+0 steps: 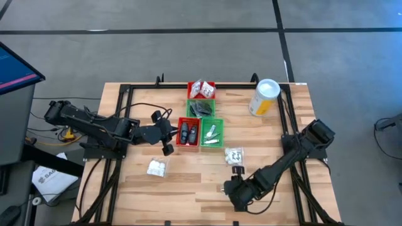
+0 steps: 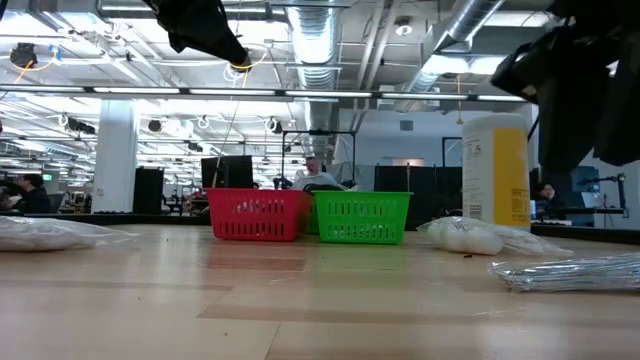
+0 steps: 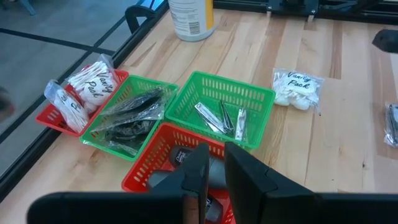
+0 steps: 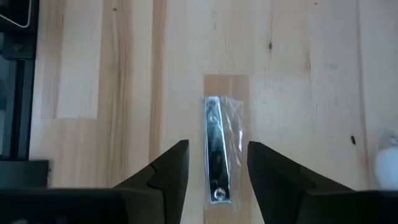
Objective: Pick & Place Travel size toiletries
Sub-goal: Put the silver nail cutter into the bottom green bin
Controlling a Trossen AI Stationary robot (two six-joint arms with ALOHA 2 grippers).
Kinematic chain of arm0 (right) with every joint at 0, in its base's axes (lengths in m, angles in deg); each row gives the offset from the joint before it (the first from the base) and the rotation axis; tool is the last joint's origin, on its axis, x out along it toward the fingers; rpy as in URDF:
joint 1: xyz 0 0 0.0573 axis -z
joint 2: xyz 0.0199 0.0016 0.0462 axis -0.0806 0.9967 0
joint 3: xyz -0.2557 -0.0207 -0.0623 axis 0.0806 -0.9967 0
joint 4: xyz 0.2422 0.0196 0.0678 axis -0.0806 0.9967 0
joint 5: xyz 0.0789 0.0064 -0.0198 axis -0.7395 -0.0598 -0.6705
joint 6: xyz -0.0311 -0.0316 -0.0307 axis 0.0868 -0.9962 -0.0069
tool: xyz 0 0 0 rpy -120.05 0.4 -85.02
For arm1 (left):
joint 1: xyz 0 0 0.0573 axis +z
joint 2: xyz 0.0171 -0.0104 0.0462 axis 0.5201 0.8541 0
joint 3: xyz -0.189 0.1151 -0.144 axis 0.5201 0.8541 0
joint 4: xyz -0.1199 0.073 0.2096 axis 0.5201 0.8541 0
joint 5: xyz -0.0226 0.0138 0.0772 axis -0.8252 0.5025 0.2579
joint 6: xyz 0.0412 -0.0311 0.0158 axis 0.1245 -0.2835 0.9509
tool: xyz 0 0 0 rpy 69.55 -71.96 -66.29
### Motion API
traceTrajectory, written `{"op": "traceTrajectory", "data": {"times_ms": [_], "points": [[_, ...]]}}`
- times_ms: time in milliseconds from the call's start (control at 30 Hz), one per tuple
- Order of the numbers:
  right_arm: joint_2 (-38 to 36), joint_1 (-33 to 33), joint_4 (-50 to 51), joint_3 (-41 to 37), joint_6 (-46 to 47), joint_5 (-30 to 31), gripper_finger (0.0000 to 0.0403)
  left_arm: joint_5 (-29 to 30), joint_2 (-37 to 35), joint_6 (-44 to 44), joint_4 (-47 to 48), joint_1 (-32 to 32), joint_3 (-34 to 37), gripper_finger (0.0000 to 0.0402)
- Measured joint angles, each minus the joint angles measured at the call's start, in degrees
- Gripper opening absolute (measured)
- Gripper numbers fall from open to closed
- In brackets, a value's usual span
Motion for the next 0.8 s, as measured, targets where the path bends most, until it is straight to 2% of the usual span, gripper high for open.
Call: {"op": "traceTrajectory", "data": {"times_ms": [233,800], "points": [[1.0,-1.6,2.3,-0.2,5.2,2.2,0.0158,0.0,0.0,0.0,-0.4,0.0,0.0,0.0044],[5.7,-0.8,3.9,-0.3,5.5,2.0,0.0191,0.0,0.0,0.0,-0.9,0.0,0.0,0.0044]]}}
